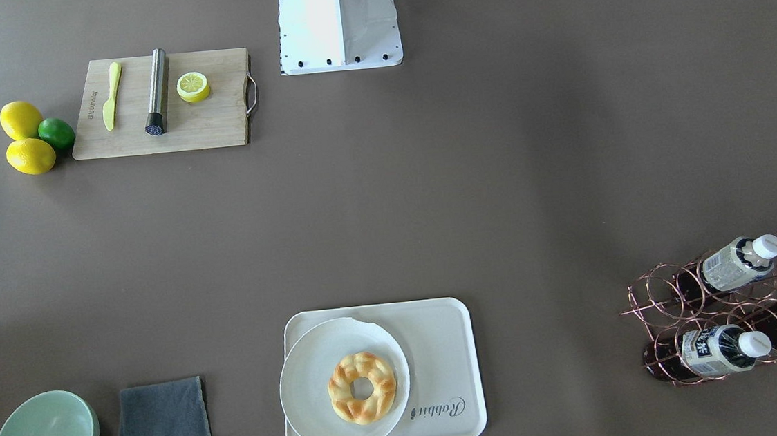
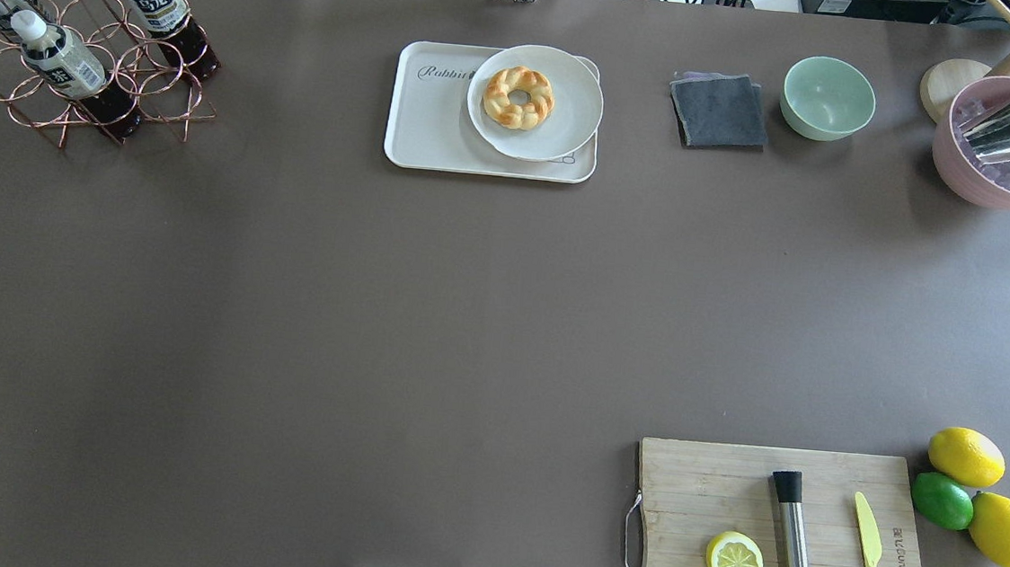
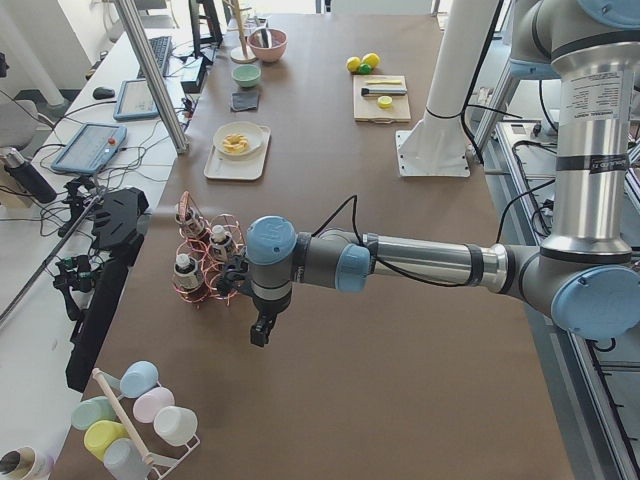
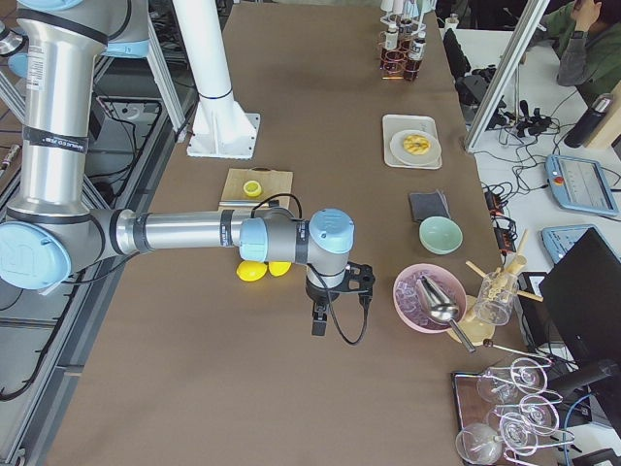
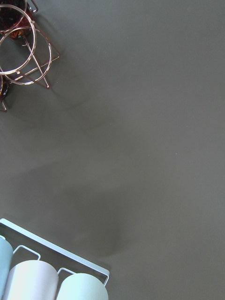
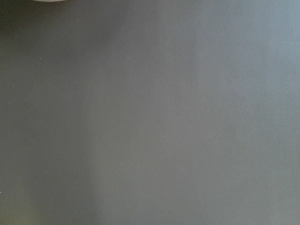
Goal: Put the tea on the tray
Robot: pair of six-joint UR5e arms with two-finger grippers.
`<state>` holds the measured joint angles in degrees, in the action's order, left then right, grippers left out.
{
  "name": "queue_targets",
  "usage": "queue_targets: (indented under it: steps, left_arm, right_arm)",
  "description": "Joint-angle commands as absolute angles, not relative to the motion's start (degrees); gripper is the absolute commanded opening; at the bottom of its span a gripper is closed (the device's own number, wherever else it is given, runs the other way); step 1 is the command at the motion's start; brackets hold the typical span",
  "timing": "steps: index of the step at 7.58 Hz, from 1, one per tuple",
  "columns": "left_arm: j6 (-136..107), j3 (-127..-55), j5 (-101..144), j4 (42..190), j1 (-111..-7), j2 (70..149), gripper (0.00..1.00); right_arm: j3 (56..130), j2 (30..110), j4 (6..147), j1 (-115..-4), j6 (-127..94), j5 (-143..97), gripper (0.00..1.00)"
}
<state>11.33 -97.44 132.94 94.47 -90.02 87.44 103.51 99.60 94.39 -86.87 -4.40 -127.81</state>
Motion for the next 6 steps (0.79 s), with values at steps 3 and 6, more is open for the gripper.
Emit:
queue_targets:
  steps: [3, 6]
  left_arm:
    - [10.5, -92.9, 133.3, 95.4, -89.7, 89.2, 0.98]
    - [9.1, -95.8, 141.0, 98.8, -90.2, 89.2, 0.98]
  right_arm:
    - [103.4, 99.8, 94.4, -86.9, -4.4, -127.8, 1.00]
    - [103.4, 99.8, 94.4, -86.9, -4.4, -127.8, 1.00]
